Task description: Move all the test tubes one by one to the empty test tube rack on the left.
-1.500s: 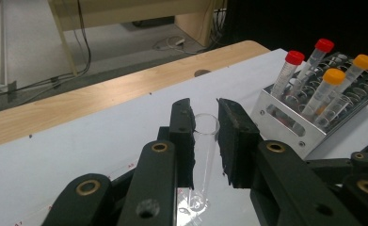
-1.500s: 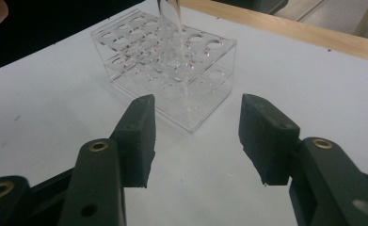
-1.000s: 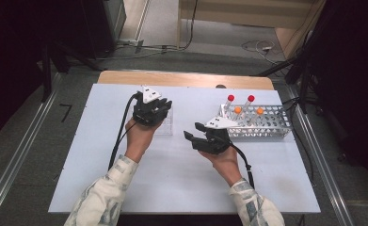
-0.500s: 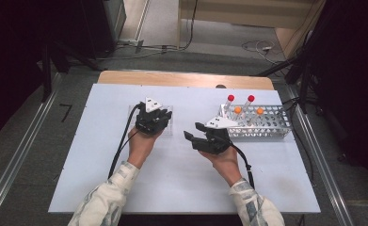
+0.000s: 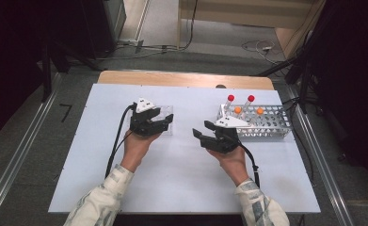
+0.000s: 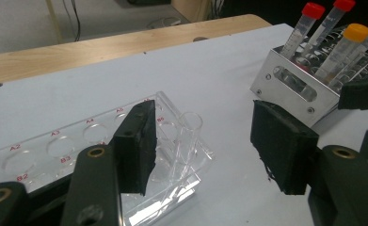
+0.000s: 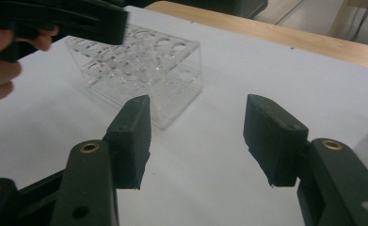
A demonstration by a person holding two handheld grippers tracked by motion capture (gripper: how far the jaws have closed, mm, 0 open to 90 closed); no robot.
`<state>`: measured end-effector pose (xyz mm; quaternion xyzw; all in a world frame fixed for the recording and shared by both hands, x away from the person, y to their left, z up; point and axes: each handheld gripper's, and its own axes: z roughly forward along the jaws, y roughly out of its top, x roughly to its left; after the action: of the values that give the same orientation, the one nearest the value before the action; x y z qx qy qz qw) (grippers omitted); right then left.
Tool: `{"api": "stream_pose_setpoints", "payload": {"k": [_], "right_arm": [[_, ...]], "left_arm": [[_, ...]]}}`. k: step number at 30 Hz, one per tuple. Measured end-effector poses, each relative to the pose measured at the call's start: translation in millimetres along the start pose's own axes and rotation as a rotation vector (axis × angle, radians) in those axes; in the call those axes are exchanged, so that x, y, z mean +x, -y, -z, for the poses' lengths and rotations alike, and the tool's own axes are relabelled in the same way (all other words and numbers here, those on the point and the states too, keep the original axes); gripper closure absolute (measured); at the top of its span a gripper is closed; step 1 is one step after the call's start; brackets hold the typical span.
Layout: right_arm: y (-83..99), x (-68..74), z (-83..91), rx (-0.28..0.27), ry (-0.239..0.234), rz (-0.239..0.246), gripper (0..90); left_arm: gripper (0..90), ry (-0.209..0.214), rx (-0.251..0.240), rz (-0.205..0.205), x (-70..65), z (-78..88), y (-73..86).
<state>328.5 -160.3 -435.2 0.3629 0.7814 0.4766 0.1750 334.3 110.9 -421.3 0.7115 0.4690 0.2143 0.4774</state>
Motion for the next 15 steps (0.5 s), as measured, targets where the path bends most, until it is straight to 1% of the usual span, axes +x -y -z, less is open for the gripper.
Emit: {"api": "stream_pose_setpoints", "payload": {"k": [4, 6, 8, 11, 15], "right_arm": [[2.8, -11.4, 12.3, -0.009, 0.035, -0.008, 40.4], [4.4, -17.7, 19.9, -0.014, 0.055, -0.012, 40.4], [6.8, -23.6, 28.0, -0.023, 0.072, -0.022, 40.6], [11.3, -31.8, 38.2, -0.028, 0.092, -0.034, 40.7], [16.6, -40.9, 48.4, -0.030, 0.117, -0.045, 40.7]], "left_arm": [[31.0, -0.003, 0.008, 0.002, 1.5, 7.3, 0.2], [29.2, -0.009, 0.000, 0.000, 2.2, 10.7, 0.5], [25.3, -0.018, -0.005, 0.007, 2.8, 13.6, 0.2], [24.8, -0.015, -0.016, 0.007, 3.2, 16.7, -0.3], [22.5, -0.016, -0.012, 0.004, 2.7, 17.2, 0.4]]}}
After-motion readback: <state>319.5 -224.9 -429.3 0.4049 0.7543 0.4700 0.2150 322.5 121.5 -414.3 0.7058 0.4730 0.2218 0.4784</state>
